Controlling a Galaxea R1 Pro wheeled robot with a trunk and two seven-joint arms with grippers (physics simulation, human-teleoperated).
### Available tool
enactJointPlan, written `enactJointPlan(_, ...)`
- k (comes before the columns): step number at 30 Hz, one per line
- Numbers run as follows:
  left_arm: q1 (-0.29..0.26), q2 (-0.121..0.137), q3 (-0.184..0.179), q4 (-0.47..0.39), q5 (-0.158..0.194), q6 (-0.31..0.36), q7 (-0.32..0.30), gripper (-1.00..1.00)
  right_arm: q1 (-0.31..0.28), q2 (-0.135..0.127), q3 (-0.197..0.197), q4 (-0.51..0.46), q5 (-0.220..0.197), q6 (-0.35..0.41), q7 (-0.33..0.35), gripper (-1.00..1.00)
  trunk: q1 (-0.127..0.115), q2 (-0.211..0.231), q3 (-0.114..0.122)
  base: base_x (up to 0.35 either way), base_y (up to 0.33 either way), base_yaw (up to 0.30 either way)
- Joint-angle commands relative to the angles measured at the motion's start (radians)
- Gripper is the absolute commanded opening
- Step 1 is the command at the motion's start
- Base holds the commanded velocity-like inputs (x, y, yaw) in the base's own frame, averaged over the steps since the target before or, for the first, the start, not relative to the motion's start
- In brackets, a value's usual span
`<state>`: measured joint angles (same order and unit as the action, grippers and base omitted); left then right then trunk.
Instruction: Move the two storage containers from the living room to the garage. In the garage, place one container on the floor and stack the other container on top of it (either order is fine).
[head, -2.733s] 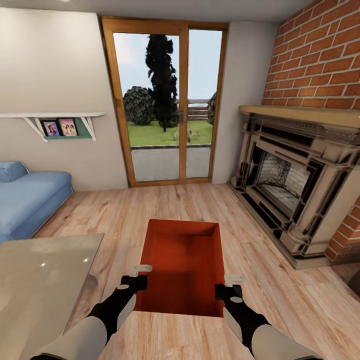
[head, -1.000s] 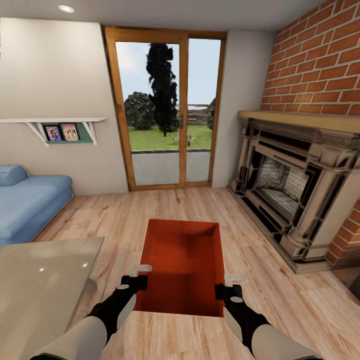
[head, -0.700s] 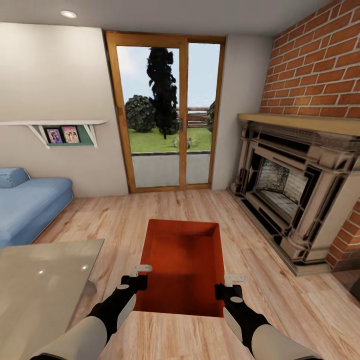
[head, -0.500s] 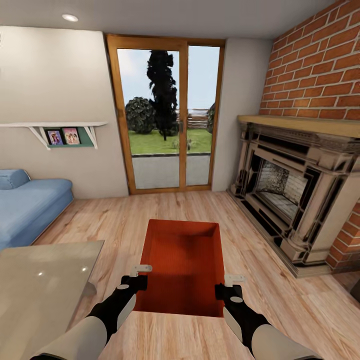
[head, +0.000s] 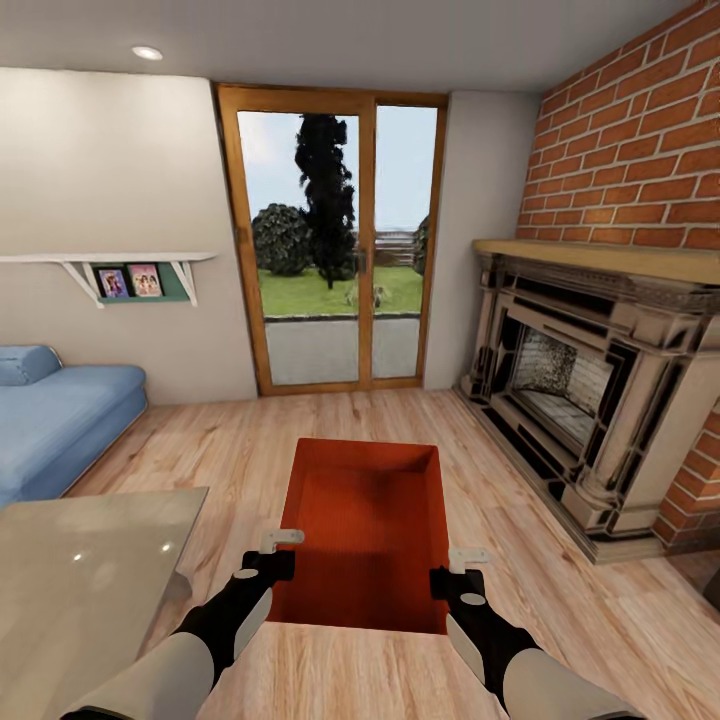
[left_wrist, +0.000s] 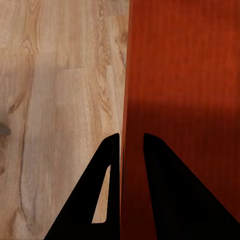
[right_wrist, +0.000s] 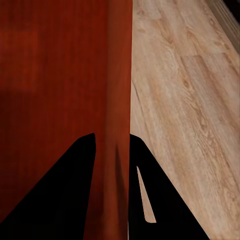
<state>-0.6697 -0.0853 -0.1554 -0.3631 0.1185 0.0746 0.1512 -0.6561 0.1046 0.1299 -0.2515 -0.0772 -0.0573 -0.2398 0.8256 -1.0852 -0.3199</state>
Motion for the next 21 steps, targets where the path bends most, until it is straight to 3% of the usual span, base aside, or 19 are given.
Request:
enactJointPlan(1, -0.001, -0.001, 0.002, -0.005, -0.005, -0.007, 0.014, -1.00, 0.000, 0.001, -0.004, 0.004, -0.022, -0.004, -0.004, -1.00, 0.000, -0.001, 0.000, 0.000, 0.000, 0.000)
enactJointPlan(21, -0.001, -0.001, 0.002, -0.005, -0.005, -0.007, 0.014, -1.00, 0.000, 0.001, -0.004, 0.004, -0.021, -0.004, -0.004, -1.00, 0.000, -0.001, 0.033, 0.000, 0.000, 0.000)
